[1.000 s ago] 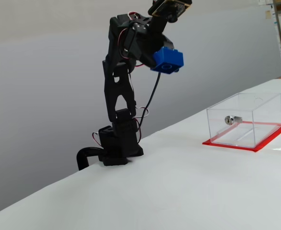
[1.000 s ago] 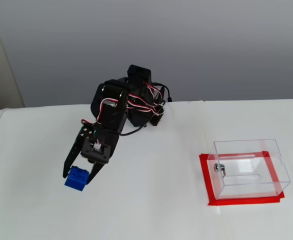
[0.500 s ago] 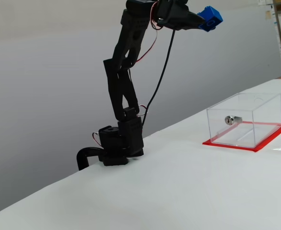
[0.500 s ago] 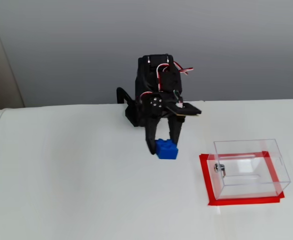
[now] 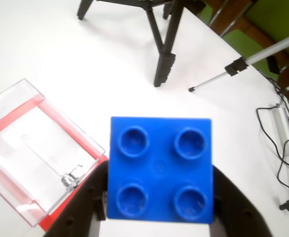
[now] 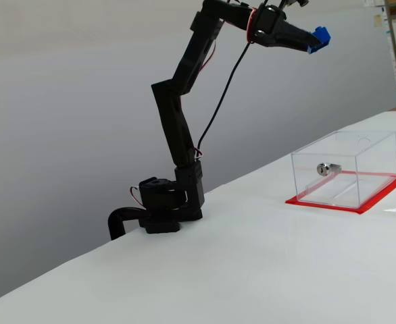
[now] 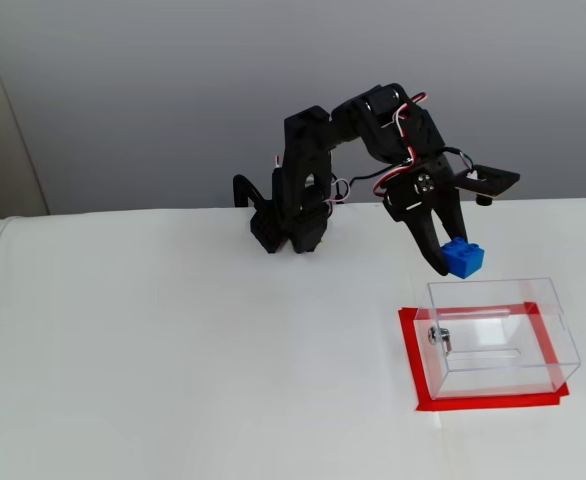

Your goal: Pick the blue lego brick and place it into the transparent box

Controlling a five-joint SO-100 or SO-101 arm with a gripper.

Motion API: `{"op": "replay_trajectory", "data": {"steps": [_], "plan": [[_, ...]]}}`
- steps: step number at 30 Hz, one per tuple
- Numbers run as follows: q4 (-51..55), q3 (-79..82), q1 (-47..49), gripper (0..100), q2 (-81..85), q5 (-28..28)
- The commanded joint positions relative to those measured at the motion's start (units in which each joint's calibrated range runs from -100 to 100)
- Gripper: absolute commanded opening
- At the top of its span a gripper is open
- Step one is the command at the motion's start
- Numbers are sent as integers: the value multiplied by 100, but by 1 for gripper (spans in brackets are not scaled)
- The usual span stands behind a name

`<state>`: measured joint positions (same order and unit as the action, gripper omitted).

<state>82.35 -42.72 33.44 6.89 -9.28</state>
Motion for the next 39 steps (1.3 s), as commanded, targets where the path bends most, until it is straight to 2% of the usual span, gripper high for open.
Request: {"op": "replay_trajectory", "data": {"steps": [1, 7, 13, 22, 39], "plan": [[-45, 492, 453, 8, 240, 51], [-149, 1270, 1059, 8, 138, 57], [-1220, 2364, 1517, 8, 36, 57], [-2317, 2943, 1813, 8, -405, 276], [-2456, 3024, 2109, 10, -727, 281]]}}
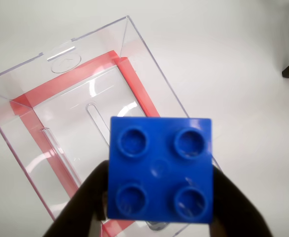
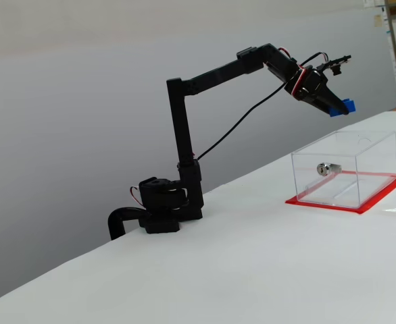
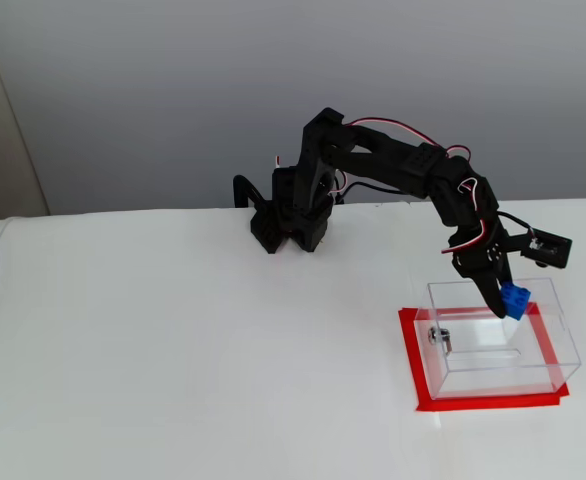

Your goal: Pick the blue lego brick and place it into the transparent box

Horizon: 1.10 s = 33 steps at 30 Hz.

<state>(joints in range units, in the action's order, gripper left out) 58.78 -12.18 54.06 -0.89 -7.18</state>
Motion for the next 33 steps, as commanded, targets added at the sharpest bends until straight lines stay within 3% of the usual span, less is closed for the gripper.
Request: {"op": "replay_trajectory", "data": {"steps": [1, 5, 20, 28, 33], "plan": [[-99, -30, 54, 12, 51, 71], [-99, -30, 84, 23, 51, 71], [-178, -30, -5, 23, 314, 61], [-186, 730, -752, 3, 1485, 61], [-186, 1706, -1454, 1, 2639, 66]]}}
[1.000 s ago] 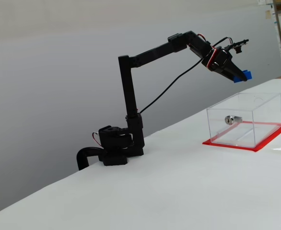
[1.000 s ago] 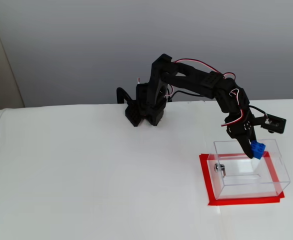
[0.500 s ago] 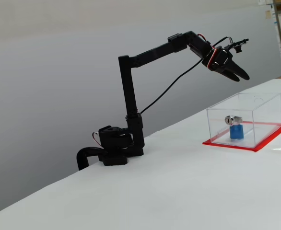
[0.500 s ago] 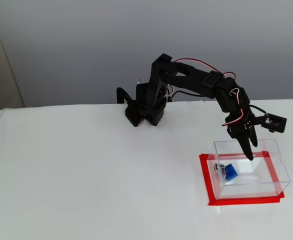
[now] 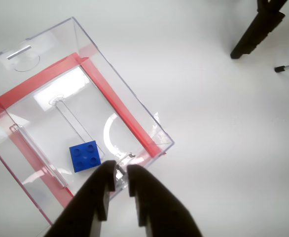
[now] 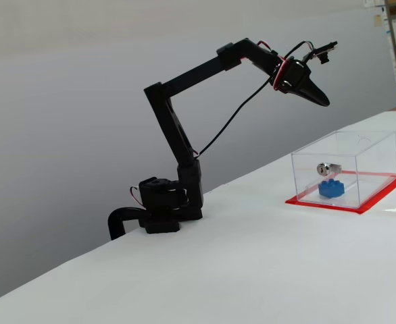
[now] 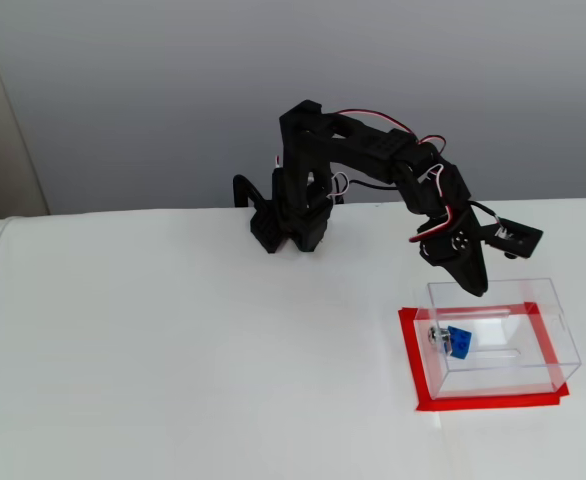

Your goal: Pick the blue lego brick and place it into the transparent box

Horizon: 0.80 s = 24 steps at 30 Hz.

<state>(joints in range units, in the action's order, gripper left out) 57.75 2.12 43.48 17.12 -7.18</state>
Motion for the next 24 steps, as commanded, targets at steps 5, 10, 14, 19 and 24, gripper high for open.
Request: {"op": "replay_trajectory", "data": {"steps": [5, 10, 14, 19, 24], "plan": [[-84, 1090, -1387, 2, 1991, 71], [-84, 1813, -2356, 2, 3001, 71], [-84, 2383, -2895, 2, 3680, 71], [-84, 3296, -3383, 2, 4554, 71], [-92, 4571, -3842, 2, 5759, 118]]}}
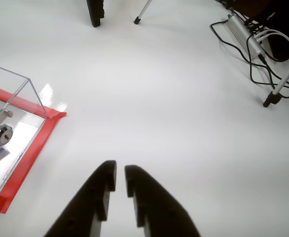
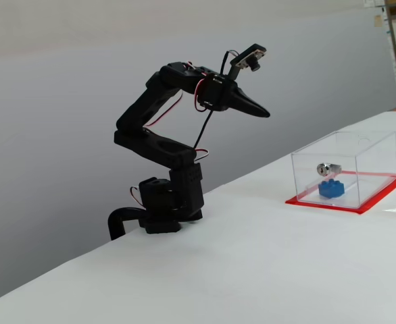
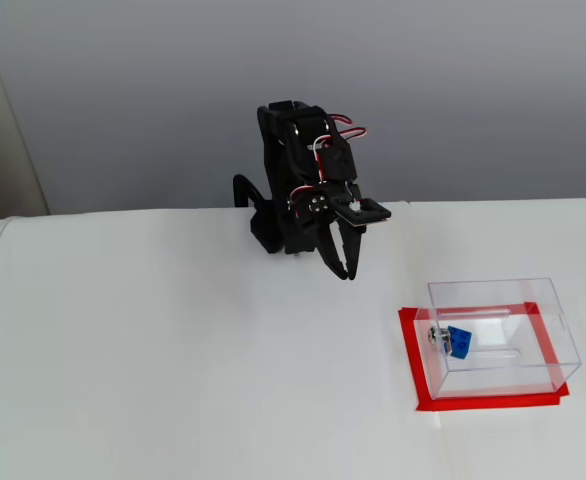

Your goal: Pick the blue lego brick and place it into the transparent box

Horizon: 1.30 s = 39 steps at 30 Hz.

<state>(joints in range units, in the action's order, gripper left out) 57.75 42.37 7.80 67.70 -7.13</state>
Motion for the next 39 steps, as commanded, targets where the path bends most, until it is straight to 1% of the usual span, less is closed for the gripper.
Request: {"op": "replay_trajectory", "data": {"steps": [1, 8, 10, 13, 16, 20, 22, 25, 31, 36, 39], "plan": [[-92, 773, -347, 2, 931, 186], [-92, 3042, -887, 2, 2772, 818], [-92, 3494, -1035, 2, 3120, 901], [-110, 3973, -1309, 2, 3213, 912], [-545, 4471, -1501, 2, 3205, 891], [-1589, 5284, -1708, 2, 3213, 880], [-1946, 5628, -1767, 2, 3213, 880], [-1981, 5700, -1922, 2, 3213, 818], [-1937, 5700, -2181, 2, 3222, 494], [-1259, 5700, -2174, 2, 3230, 457], [-1137, 5700, -2174, 2, 3230, 494]]}}
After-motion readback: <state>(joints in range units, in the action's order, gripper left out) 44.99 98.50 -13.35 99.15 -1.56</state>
